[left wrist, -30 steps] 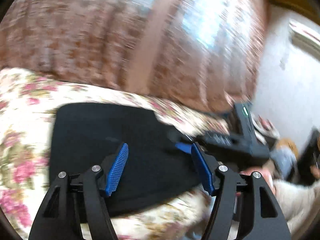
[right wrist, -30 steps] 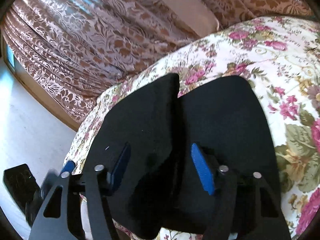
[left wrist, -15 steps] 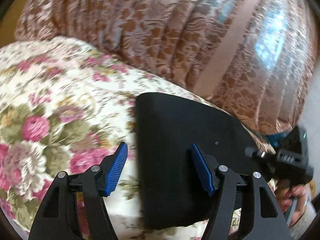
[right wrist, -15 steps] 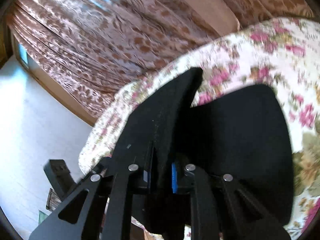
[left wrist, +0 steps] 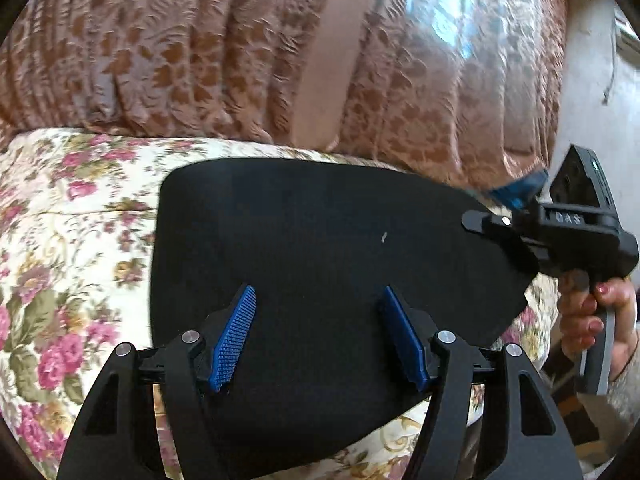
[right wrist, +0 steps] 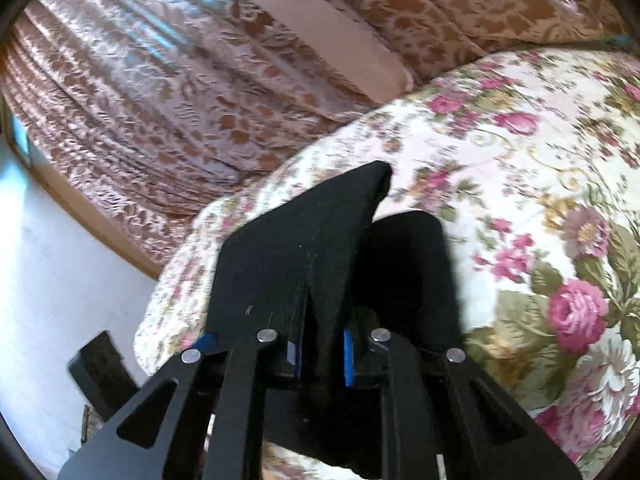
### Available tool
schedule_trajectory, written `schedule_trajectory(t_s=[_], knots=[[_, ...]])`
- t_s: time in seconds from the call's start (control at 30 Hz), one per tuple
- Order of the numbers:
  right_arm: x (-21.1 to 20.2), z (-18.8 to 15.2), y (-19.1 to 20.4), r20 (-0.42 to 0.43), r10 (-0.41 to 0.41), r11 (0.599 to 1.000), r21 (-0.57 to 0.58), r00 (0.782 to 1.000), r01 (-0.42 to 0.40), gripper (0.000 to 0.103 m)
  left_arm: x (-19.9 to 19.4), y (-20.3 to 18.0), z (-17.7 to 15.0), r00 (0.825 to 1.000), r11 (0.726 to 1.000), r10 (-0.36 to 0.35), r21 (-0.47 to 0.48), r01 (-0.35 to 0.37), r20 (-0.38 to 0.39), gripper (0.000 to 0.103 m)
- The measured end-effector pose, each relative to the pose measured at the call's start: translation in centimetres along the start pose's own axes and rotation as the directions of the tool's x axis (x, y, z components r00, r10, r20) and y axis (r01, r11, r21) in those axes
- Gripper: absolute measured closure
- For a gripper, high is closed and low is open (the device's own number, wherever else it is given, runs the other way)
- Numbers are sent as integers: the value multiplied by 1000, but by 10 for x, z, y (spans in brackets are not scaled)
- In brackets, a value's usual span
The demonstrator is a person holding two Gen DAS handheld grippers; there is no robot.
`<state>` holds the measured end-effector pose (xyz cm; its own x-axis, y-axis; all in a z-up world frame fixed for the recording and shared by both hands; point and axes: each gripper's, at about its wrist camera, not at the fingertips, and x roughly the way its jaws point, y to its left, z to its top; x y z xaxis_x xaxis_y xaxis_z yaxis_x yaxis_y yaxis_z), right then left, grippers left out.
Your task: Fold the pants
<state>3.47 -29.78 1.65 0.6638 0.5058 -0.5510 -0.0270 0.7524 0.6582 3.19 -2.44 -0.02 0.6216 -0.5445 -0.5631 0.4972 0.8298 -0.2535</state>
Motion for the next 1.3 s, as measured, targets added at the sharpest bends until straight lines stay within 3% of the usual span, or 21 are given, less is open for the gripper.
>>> schedule_trajectory(t_s=[0.1,0.27,0.4,0.5,0.6,0.77,0.83,0.97,1.03,1.3], knots=[[19,-11,-16,-30,-88,996,-11,996,87,89,14,-11,-5,999,997,46,61,-44,-29,37],[21,-20,-23,-8,-100,995,4,995,100,86,27,-19,-15,993,983,111,151,-103,-43,34],[4,-14,-9,21,-132,991,-33,991,133,63,15,-10,-8,996,995,57,85,-52,-61,33],[-14,1,7,89,-152,984,-83,984,160,63,4,4,11,997,1000,25,-9,-25,-69,33],[-10,16,29,100,-146,976,-149,984,160,63,2,16,38,997,999,26,-44,-29,-69,33],[41,35,63,19,-204,935,-292,979,200,68,40,26,79,983,994,109,5,-110,-145,33],[65,37,69,6,-250,905,-354,968,236,69,64,26,89,970,988,155,55,-147,-188,33],[100,37,49,-20,-346,873,-373,938,314,73,103,33,86,940,974,223,104,-202,-257,33],[108,33,37,-16,-352,872,-369,936,322,73,117,40,78,928,970,241,104,-221,-282,33],[126,30,17,42,-341,878,-343,939,334,73,147,53,68,921,967,255,78,-243,-294,31]])
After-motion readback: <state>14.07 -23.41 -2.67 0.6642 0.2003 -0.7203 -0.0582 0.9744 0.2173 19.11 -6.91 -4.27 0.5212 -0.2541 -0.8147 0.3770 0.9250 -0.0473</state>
